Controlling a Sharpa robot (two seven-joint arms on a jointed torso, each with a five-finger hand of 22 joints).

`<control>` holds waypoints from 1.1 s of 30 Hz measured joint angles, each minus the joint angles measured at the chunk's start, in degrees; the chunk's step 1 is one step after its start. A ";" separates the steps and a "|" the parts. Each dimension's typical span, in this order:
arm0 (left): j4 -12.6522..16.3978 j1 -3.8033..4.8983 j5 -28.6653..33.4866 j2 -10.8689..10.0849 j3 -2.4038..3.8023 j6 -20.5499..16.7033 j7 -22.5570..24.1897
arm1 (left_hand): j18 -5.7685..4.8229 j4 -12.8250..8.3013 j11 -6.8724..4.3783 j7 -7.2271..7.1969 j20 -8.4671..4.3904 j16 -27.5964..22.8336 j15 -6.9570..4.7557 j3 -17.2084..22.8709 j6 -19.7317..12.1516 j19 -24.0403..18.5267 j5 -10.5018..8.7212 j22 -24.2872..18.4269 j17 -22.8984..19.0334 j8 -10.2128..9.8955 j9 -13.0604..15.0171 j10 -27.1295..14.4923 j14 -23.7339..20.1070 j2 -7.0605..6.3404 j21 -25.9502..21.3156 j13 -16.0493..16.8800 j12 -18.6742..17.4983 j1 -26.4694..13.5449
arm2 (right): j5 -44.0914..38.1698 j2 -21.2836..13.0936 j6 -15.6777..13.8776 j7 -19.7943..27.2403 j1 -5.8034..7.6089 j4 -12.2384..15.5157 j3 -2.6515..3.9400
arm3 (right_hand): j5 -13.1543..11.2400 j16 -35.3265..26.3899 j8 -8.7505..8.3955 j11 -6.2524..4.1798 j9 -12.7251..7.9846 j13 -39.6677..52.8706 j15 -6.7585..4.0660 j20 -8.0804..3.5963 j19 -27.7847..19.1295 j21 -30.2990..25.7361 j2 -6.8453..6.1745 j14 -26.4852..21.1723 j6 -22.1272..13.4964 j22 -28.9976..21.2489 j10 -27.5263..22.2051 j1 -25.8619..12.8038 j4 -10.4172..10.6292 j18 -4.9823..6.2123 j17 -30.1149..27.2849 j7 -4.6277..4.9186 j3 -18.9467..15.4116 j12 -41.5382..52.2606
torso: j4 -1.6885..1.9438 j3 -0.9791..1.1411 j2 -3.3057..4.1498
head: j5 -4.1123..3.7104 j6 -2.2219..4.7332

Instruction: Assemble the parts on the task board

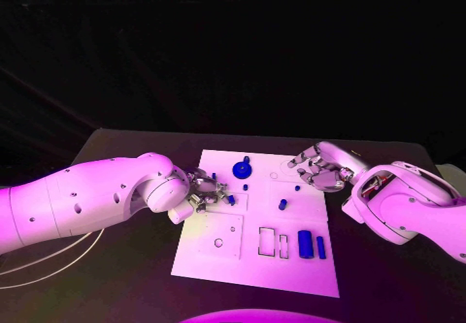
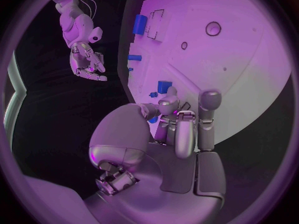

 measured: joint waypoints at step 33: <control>-0.13 -0.01 -0.12 0.52 0.09 -1.08 0.12 | 0.00 -0.01 0.21 0.00 0.00 0.00 0.40 0.65 0.00 0.00 0.00 0.10 0.03 -0.02 -0.14 -0.21 0.01 -0.47 0.00 -0.75 -0.48 0.00 | -0.01 0.00 0.00 -0.05 0.02 -0.02 0.00 | 0.00 0.00 0.00 -0.02 0.00 -0.02 0.00 0.00 0.00 0.00 0.00 0.00 0.00 -0.02 -0.02 0.00 0.01 0.00 -0.01 0.00 0.00 0.00 | 0.02 0.03 -0.01 | -0.05 -0.13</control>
